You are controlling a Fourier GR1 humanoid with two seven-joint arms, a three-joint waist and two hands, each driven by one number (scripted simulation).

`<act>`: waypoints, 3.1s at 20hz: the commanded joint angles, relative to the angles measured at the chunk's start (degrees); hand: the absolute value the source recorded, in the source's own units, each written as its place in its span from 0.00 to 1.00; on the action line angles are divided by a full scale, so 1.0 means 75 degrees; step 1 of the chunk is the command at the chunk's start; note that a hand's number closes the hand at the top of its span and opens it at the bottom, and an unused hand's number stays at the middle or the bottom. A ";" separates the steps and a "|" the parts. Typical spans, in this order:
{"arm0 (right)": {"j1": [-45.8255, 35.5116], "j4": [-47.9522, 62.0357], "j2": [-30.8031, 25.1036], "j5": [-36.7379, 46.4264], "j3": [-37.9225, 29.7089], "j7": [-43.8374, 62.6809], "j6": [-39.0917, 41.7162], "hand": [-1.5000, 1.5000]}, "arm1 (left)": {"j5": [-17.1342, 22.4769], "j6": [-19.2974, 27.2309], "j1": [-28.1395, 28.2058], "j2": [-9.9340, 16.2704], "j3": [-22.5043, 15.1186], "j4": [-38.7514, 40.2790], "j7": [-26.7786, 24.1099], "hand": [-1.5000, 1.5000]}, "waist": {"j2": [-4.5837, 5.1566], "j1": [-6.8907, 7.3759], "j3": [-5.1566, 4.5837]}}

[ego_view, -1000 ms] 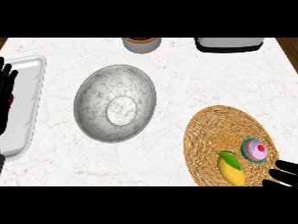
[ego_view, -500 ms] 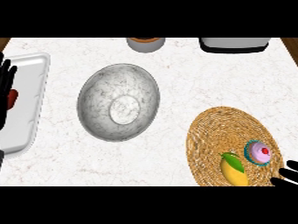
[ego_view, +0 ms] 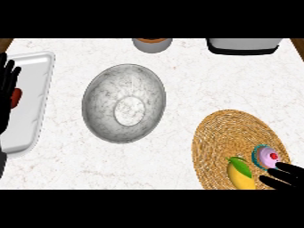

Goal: Pick the lemon from the placemat and place it in the bowl

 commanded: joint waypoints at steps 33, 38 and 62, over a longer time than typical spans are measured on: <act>-0.2234 0.3650 0.3637 0.4003 0.1506 -0.1279 -0.0013 0.00 | -0.0695 -0.0712 0.0231 -0.0700 0.0651 -0.0094 -0.0145 0.50 | -0.0004 -0.0004 -0.0001; -0.2511 0.4762 0.4211 0.4674 0.1788 -0.1058 -0.0485 0.00 | -0.0742 -0.0514 -0.0167 -0.0566 0.0631 -0.0599 0.0842 0.50 | -0.0004 0.0017 0.0002; -0.6575 0.9396 0.3767 0.4477 -0.1436 -0.0730 -0.0564 1.00 | -0.0863 -0.0810 -0.0556 -0.0892 0.0561 -0.0227 0.0443 0.50 | 0.0227 0.0691 0.0034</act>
